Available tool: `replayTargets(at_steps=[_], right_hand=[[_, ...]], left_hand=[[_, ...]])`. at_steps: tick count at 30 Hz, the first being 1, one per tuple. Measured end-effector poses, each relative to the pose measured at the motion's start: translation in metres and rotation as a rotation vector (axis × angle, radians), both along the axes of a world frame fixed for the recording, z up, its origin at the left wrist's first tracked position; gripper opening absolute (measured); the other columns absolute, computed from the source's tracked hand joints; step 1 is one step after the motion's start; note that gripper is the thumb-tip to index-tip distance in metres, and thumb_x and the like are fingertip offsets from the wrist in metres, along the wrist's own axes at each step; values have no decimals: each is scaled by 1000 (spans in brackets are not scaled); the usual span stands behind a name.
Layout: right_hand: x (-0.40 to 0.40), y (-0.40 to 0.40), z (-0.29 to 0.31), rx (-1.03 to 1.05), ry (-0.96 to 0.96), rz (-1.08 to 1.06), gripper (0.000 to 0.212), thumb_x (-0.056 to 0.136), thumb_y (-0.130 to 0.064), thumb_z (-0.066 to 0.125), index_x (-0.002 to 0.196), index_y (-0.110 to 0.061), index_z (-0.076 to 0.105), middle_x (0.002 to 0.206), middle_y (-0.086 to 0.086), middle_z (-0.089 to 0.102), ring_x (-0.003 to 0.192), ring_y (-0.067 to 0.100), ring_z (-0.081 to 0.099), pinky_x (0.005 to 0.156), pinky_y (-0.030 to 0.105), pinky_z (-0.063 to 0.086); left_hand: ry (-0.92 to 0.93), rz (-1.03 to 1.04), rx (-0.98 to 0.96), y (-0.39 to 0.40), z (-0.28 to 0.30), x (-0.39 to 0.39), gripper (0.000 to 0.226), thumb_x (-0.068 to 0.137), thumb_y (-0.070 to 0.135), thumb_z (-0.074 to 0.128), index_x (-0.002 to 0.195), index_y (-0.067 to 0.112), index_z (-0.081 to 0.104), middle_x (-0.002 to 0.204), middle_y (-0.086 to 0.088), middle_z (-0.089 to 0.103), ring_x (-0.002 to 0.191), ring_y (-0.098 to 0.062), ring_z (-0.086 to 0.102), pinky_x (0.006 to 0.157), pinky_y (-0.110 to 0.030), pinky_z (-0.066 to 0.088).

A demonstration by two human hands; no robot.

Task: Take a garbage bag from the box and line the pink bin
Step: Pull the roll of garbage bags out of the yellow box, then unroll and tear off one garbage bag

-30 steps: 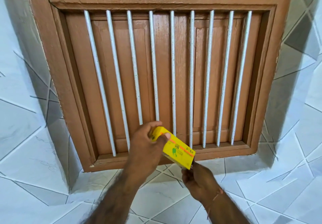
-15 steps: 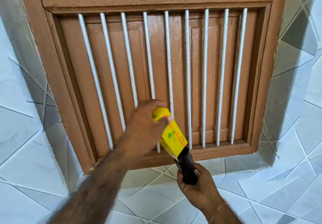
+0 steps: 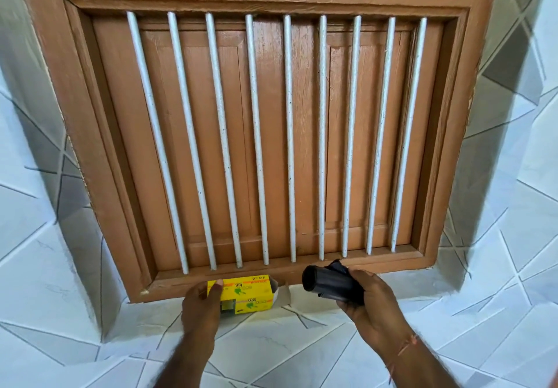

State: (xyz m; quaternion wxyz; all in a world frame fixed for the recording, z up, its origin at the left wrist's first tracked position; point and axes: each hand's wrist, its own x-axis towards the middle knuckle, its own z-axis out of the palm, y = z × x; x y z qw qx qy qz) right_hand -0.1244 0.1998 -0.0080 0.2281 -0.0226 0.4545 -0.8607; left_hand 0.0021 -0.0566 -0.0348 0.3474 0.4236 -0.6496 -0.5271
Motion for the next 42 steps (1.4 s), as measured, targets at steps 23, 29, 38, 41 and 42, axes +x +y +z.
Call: replayTargets(at_steps=[23, 29, 38, 41, 42], right_hand=[[89, -61, 2, 46, 2, 248, 46, 73, -41, 75, 113, -18, 70, 114, 8, 73, 110, 29, 66, 98, 49, 49], [100, -73, 5, 17, 37, 273, 24, 94, -6, 51, 112, -7, 66, 97, 18, 72, 92, 33, 68, 69, 43, 56], [102, -67, 9, 391, 294, 259, 26, 86, -14, 71, 111, -7, 66, 91, 17, 74, 79, 31, 68, 70, 35, 58], [94, -60, 8, 203, 72, 329, 33, 85, -25, 71, 114, -9, 68, 101, 15, 75, 83, 30, 67, 65, 38, 54], [92, -58, 6, 121, -40, 366, 36, 84, -29, 72, 114, -10, 69, 106, 15, 75, 85, 30, 67, 64, 37, 55]], left_hand=[[325, -396, 267, 100, 42, 42, 29, 84, 7, 71, 108, 24, 67, 105, -5, 73, 95, -21, 69, 82, -33, 58], [86, -392, -160, 114, 31, 49, 45, 78, 12, 71, 107, 45, 60, 107, 20, 64, 102, 6, 56, 84, -9, 46], [21, -353, -162, 89, 58, 31, 9, 88, 17, 64, 86, 21, 72, 75, 4, 72, 70, -12, 67, 55, -19, 55], [53, -296, -39, 80, 56, 27, 18, 88, 10, 62, 75, 18, 70, 74, -3, 73, 74, -23, 69, 71, -41, 60], [56, -275, 13, 77, 56, 27, 18, 89, 9, 62, 75, 18, 70, 76, -3, 74, 77, -24, 70, 73, -42, 61]])
